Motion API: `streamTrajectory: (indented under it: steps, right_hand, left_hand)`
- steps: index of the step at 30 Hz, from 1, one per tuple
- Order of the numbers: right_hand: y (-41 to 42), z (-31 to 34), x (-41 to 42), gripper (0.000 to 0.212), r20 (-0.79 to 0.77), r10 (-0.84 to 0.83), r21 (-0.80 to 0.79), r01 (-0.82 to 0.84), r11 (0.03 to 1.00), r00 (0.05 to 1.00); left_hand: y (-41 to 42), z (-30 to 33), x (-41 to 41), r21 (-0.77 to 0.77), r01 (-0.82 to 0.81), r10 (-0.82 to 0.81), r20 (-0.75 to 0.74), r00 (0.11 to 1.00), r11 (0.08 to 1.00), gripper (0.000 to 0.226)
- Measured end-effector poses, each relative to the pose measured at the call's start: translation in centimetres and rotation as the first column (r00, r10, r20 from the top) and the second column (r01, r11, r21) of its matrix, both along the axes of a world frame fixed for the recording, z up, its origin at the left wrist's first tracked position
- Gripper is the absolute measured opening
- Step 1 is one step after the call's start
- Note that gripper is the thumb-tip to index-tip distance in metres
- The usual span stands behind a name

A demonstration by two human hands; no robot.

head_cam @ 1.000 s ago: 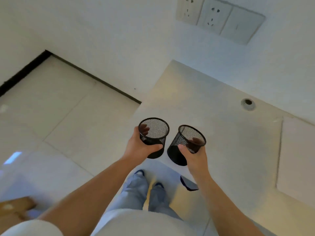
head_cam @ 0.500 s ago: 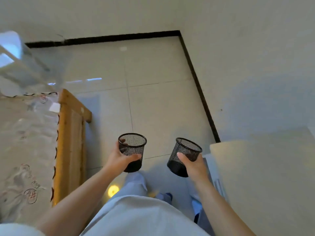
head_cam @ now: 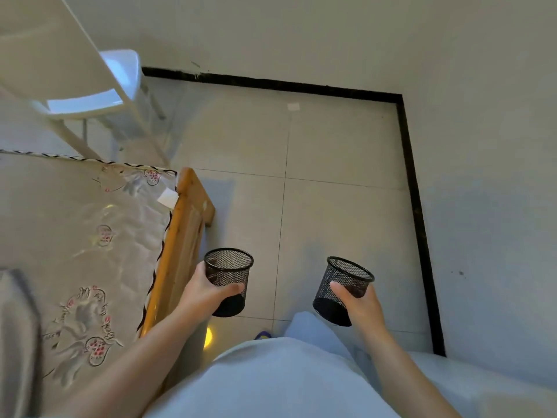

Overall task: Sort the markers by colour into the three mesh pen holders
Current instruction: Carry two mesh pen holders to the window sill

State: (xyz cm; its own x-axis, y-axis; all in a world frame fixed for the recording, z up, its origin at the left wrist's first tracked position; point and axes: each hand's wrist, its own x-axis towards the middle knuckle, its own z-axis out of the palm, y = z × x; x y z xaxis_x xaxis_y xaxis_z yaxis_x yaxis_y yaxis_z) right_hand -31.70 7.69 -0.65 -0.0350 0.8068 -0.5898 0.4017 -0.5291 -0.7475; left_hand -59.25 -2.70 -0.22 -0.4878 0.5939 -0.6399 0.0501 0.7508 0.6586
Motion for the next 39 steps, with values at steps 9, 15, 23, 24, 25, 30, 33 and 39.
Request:
streamTrajectory:
  steps: [9,15,23,24,25,30,33,39]
  right_hand:
    - [15.5,-1.7,-6.1,0.046,0.043,0.181,0.007,-0.181,0.983,0.983]
    - [29.3,-1.1,-11.2,0.054,0.115,0.267,-0.037,-0.265,0.964,0.957]
    - [43.0,-0.3,-21.9,0.056,0.082,0.350,-0.057,-0.347,0.936,0.933]
    - [44.3,-0.5,-23.4,0.056,0.074,0.350,-0.066,-0.346,0.936,0.934]
    - [45.5,-0.8,-24.9,0.055,0.070,0.352,-0.074,-0.347,0.935,0.933]
    - [50.5,-1.5,-32.8,0.055,0.107,0.328,-0.071,-0.322,0.944,0.939]
    - [52.9,-1.1,-37.3,0.048,0.094,0.283,-0.066,-0.278,0.958,0.954]
    - [58.7,-0.6,-44.4,0.047,0.043,0.260,-0.074,-0.256,0.964,0.965]
  left_hand:
    - [13.6,-1.7,-5.7,-0.005,-0.050,0.050,-0.038,0.998,0.999,0.077]
    - [23.2,-0.3,-10.0,-0.020,-0.157,0.153,-0.132,0.979,0.987,0.076]
    - [32.3,0.6,-17.2,0.058,-0.260,0.266,-0.165,0.950,0.964,0.079]
    - [33.4,0.3,-18.6,0.053,-0.270,0.275,-0.153,0.949,0.961,0.080]
    - [34.5,0.0,-20.1,0.037,-0.275,0.278,-0.143,0.950,0.961,0.078]
    - [41.0,-0.6,-28.6,-0.045,-0.195,0.189,-0.109,0.976,0.980,0.079]
    - [45.5,-0.5,-33.2,-0.031,-0.149,0.144,-0.108,0.984,0.988,0.071]
    - [53.7,0.2,-40.4,0.008,-0.142,0.142,-0.108,0.984,0.990,0.069]
